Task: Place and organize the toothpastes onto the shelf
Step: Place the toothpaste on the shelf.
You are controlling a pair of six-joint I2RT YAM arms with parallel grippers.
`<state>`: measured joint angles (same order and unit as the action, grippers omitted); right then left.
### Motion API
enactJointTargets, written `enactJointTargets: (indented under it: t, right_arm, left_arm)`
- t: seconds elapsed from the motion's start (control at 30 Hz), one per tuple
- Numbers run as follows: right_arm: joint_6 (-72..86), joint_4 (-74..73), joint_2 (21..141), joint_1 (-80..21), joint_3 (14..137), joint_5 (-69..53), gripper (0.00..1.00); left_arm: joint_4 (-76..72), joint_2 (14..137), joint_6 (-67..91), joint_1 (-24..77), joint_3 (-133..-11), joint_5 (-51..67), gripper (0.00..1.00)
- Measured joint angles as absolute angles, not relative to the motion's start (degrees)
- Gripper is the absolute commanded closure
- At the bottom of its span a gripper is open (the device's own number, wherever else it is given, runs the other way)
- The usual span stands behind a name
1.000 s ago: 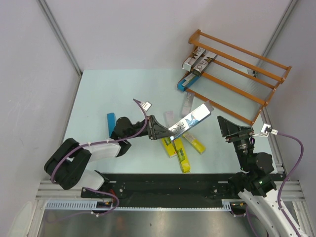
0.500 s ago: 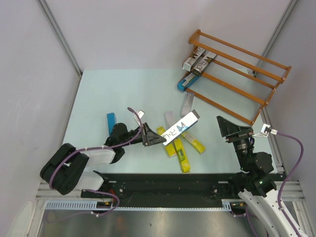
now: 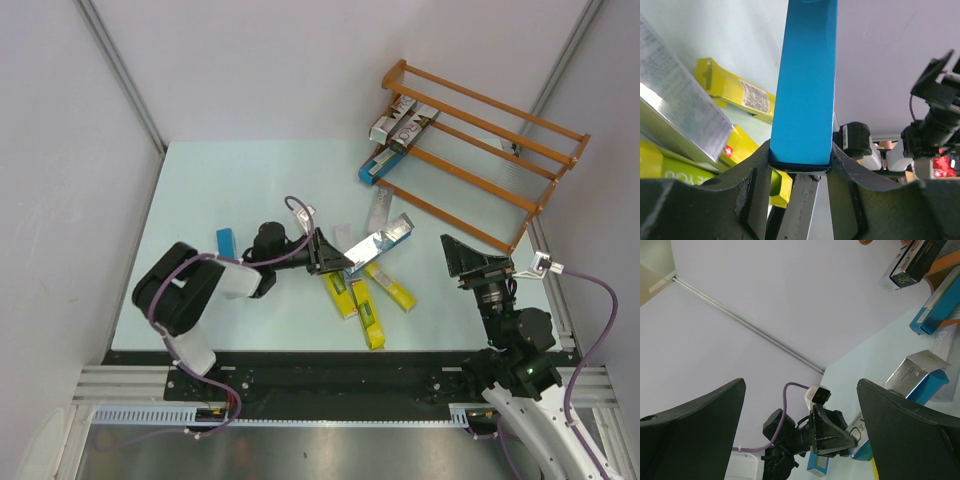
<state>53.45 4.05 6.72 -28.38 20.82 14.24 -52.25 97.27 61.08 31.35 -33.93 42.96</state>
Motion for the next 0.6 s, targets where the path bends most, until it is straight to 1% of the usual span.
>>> enactJointTargets:
  t: [0.07,0.2,0.43,0.6]
  right_arm:
    - [53.15,3.75,6.59,-28.38,21.1,14.61,0.0]
    - [52.64,3.62,6.44,-28.36,21.26,15.22,0.0]
    - [52.16,3.14,6.42,-28.25,21.26,15.84,0.0]
    - [51.59,1.93,5.98,-28.23,21.71,16.27,0.0]
  left_arm:
    - [-52.07,100.79,61.67,31.31,-36.71,43.24,0.65]
    - [-48.56,105.27,61.41,31.31,-43.33,43.59,0.64]
    - [-39.38,110.1,58.85,31.07,-56.88,43.05,0.65]
    - [-31.46,116.57,57.25,30.63,-67.42,41.74,0.65]
